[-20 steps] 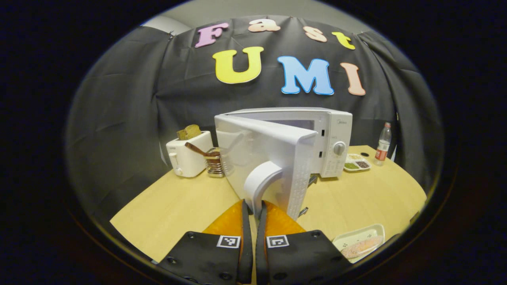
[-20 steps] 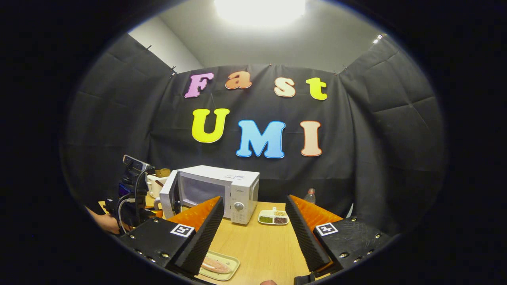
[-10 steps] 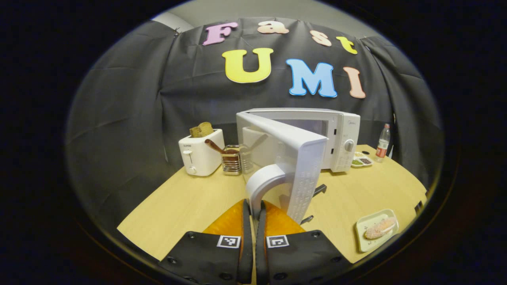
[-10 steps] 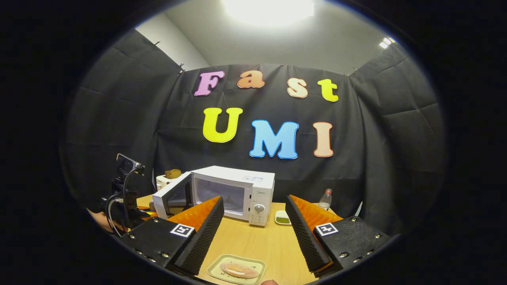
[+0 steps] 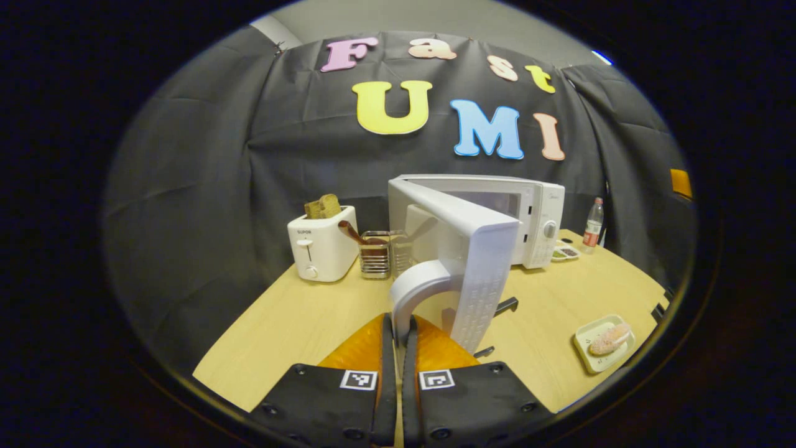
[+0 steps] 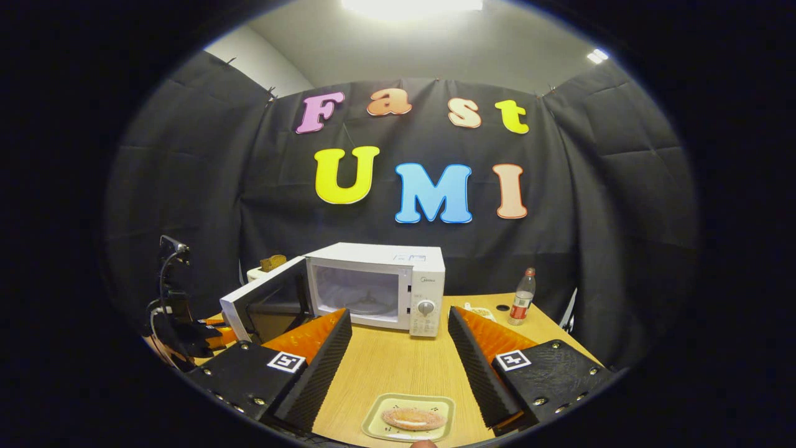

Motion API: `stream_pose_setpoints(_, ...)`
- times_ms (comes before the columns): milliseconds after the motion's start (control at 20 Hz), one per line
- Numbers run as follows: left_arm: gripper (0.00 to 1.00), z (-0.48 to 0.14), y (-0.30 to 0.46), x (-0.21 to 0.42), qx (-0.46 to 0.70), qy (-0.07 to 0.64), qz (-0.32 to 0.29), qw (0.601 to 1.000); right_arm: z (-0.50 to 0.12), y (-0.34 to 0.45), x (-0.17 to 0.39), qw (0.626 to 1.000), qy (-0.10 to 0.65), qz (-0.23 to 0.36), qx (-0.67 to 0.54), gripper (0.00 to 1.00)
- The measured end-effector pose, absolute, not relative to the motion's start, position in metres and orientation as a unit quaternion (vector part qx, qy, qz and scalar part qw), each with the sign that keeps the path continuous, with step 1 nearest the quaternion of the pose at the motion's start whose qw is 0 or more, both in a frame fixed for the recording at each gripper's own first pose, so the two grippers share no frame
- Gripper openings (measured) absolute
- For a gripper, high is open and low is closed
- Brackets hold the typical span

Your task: Open the microwave oven with the left hand, put the food in, and close the microwave oven.

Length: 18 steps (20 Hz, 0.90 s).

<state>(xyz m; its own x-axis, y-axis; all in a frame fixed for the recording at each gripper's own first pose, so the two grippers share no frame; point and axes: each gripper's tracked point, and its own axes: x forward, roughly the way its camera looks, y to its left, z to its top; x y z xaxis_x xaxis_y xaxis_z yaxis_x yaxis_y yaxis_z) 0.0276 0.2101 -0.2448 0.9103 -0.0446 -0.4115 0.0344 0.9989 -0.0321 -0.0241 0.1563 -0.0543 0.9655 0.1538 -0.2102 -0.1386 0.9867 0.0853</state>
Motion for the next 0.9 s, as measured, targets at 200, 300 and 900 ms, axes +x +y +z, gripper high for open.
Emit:
stream_pose_setpoints(200, 0.16, -0.246, 0.219, 0.025, -0.034, 0.217, -0.029, 0.975, -0.067, 0.163, -0.018, 0.988, 0.131, 0.081, 0.019, 0.95)
stream_pose_setpoints(300, 0.22, -0.237, 0.219, 0.013, -0.033, 0.205, -0.021, 0.978, -0.077, 0.162, -0.015, 0.985, 0.143, 0.093, 0.008, 0.95)
stream_pose_setpoints(900, 0.98, -0.133, 0.188, -0.054, -0.028, 0.125, 0.054, 0.990, -0.157, 0.154, -0.002, 0.941, 0.217, 0.244, -0.093, 0.96)
